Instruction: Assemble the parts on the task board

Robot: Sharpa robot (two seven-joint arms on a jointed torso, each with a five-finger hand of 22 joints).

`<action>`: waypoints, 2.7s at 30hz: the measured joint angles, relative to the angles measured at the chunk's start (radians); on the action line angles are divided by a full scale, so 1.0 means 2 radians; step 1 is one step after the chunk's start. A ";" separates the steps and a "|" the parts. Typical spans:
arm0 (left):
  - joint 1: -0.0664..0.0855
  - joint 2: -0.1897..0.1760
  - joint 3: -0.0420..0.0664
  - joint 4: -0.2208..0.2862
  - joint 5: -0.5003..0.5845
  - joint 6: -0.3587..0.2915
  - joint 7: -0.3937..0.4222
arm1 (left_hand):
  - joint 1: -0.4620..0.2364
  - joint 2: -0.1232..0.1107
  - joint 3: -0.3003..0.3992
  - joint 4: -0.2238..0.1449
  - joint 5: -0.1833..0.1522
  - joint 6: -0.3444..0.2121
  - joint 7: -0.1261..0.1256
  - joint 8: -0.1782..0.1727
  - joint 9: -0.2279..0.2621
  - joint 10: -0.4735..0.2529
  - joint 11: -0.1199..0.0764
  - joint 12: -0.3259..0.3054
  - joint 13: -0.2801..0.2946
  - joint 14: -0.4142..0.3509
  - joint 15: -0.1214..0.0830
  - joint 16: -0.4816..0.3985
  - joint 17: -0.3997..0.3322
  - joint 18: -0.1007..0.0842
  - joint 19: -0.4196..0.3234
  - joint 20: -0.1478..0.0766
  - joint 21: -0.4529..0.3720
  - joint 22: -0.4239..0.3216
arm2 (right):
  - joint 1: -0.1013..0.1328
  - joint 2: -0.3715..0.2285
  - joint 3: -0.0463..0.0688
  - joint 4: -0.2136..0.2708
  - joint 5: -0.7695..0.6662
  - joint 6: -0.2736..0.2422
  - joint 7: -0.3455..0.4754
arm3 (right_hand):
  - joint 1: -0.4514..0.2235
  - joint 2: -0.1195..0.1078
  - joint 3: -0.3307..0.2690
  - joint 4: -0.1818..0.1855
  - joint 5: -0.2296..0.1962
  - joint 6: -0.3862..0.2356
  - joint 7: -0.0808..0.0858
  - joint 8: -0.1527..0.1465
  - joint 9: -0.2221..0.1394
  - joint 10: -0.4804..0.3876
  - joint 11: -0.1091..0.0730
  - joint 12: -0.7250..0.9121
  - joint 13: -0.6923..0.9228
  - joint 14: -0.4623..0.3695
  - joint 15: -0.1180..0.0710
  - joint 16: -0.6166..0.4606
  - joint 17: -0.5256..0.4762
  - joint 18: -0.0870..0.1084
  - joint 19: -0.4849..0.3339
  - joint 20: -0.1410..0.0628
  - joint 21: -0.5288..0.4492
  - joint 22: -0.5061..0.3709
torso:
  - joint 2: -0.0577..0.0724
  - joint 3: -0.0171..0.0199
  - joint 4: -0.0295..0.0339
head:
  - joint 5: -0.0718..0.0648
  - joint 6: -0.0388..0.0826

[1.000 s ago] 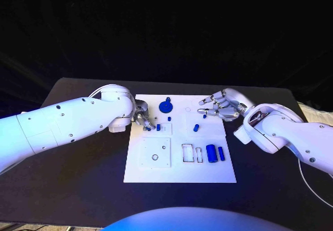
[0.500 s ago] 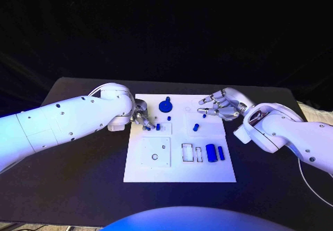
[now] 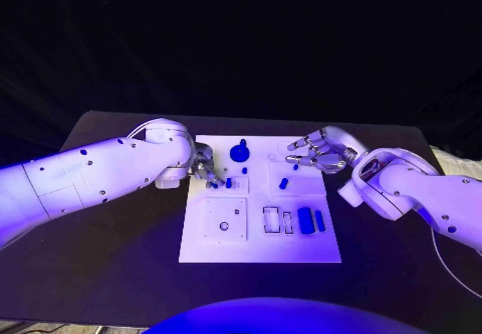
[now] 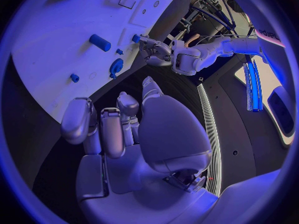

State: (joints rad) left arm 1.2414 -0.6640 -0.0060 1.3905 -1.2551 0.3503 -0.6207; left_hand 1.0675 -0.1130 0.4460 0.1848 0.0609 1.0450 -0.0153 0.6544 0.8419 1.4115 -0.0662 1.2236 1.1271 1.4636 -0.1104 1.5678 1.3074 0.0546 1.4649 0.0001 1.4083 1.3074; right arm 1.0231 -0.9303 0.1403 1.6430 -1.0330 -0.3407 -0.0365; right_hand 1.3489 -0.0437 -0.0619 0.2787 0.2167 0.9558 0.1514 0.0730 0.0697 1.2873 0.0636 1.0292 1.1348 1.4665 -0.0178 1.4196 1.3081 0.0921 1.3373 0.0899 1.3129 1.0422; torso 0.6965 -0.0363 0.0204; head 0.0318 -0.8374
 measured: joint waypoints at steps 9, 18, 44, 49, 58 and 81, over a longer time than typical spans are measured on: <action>0.000 -0.001 0.000 -0.001 -0.003 0.005 -0.001 | -0.009 0.002 -0.011 0.007 0.000 0.002 0.002 0.001 0.000 0.000 0.000 0.000 0.000 0.000 0.000 0.000 0.000 0.000 0.000 0.000 0.000 0.000 | 0.000 0.000 0.000 0.000 0.000 0.000 0.000 | 0.000 0.000 0.000 0.000 0.000 0.000 0.000 0.000 0.000 0.000 0.000 0.000 0.000 0.000 0.000 0.000 0.000 0.000 0.000 0.000 0.000 0.000 | 0.000 0.0001 0.0000 | 0.000 0.000; 0.000 -0.001 0.000 -0.001 -0.008 0.007 -0.001 | -0.019 0.000 -0.028 0.019 0.001 0.006 0.001 -0.001 0.001 0.000 0.000 0.000 0.000 0.000 0.000 0.000 0.000 0.000 0.000 0.000 0.000 0.000 | 0.000 0.000 0.000 0.000 0.000 0.000 0.000 | 0.000 0.000 0.000 0.000 0.000 0.000 0.000 0.000 0.000 0.000 0.000 0.000 0.000 0.000 0.000 0.000 0.000 0.000 0.000 0.000 0.000 0.000 | 0.000 0.0002 0.0001 | 0.001 0.000; -0.006 -0.018 -0.005 0.007 0.045 -0.078 -0.001 | -0.042 -0.003 -0.142 0.052 0.004 -0.001 0.001 -0.014 0.004 -0.012 0.003 -0.015 -0.022 0.000 0.000 0.000 0.000 0.000 0.000 0.000 -0.026 0.000 | 0.000 0.000 0.000 -0.001 0.000 0.001 0.000 | 0.000 0.000 -0.001 -0.001 0.000 0.000 0.000 0.000 0.000 0.000 0.000 0.000 -0.001 0.000 0.000 0.000 0.000 0.000 0.000 0.000 0.000 -0.002 | 0.000 0.0005 -0.0001 | 0.001 0.002; -0.007 -0.024 -0.005 0.012 0.056 -0.092 0.000 | -0.032 0.007 -0.151 0.051 0.006 -0.009 0.005 -0.017 0.005 -0.016 0.003 -0.020 -0.029 0.000 0.000 0.000 0.000 0.000 0.000 0.000 -0.036 0.000 | 0.000 0.000 0.000 -0.002 0.000 0.001 0.000 | 0.000 0.000 -0.001 -0.001 0.000 0.000 0.000 0.000 0.000 0.000 0.000 0.000 -0.001 0.000 0.000 0.000 0.000 0.000 0.000 0.000 0.000 -0.002 | 0.000 0.0001 -0.0002 | 0.001 0.003; -0.004 -0.046 0.003 0.024 0.090 -0.136 0.014 | 0.018 0.021 -0.182 0.051 0.021 -0.051 0.029 -0.044 -0.016 -0.111 0.019 -0.145 -0.171 0.002 0.009 -0.031 0.000 0.024 -0.026 0.011 -0.190 -0.045 | 0.000 0.001 0.000 -0.004 0.000 0.001 0.000 | 0.000 0.000 -0.003 0.000 0.000 0.000 0.000 0.000 0.000 0.000 0.000 0.000 -0.001 0.000 0.000 0.000 0.000 0.000 0.000 0.000 -0.002 -0.003 | 0.000 0.0000 0.0000 | 0.000 0.004; -0.014 -0.001 -0.013 0.010 0.024 -0.287 0.278 | 0.249 -0.022 -0.074 -0.015 0.024 -0.107 0.077 -0.195 -0.224 -0.252 0.077 -0.394 -0.416 -0.143 0.059 -0.379 -0.279 0.059 -0.129 0.049 -0.503 -0.252 | -0.001 0.005 0.000 -0.009 0.000 0.001 0.001 | 0.000 0.000 -0.003 0.000 0.000 0.000 0.000 0.000 0.000 0.000 0.000 0.000 -0.001 0.000 0.000 0.000 0.000 0.000 0.000 0.000 -0.002 -0.003 | 0.000 -0.0006 -0.0005 | -0.006 0.014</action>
State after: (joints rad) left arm 1.2140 -0.6664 -0.0311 1.4099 -1.2078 -0.2227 -0.0643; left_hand 1.5651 -0.1566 0.2986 0.1540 0.1086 0.8306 0.1394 0.2640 0.3939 0.9067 0.0886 0.4362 0.2941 1.1783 0.0082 0.8090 0.7495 0.1717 1.2064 0.0978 0.4016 0.8039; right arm 1.0213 -0.9196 0.1400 1.6242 -1.0331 -0.3378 -0.0348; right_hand 1.3490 -0.0437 -0.0675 0.2786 0.2167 0.9558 0.1514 0.0730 0.0697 1.2874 0.0636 1.0292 1.1325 1.4665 -0.0178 1.4196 1.3073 0.0921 1.3373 0.0899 1.3091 1.0353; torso 0.6974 -0.0376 0.0194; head 0.0195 -0.8086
